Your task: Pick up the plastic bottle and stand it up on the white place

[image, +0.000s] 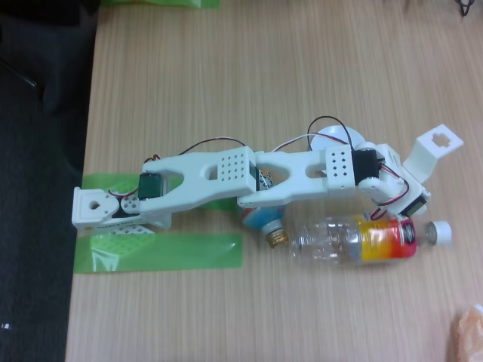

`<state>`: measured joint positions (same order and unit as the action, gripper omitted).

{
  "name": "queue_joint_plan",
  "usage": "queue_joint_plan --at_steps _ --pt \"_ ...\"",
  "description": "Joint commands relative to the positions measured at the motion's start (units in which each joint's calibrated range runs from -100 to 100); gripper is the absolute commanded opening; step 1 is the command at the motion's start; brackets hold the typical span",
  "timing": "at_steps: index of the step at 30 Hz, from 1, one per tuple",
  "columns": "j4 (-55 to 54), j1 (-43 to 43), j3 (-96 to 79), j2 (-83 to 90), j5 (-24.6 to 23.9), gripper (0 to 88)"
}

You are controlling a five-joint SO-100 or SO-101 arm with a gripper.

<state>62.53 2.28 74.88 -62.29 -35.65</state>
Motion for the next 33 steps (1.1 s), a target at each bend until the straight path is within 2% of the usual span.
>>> queue_joint_plan --at_steps 1,11,18,23,33 --pt "0.4 -0.6 3.7 2.4 0.4 1.3" --pt "-1.6 0.2 22.6 1.8 0.4 1.0" --pt "-4.4 -0.7 22.7 1.6 0.5 1.7" --pt "-4.4 -0.9 22.1 1.1 2.9 1.7" --pt "-6.9 -3.8 15.3 -1.7 4.1 1.7"
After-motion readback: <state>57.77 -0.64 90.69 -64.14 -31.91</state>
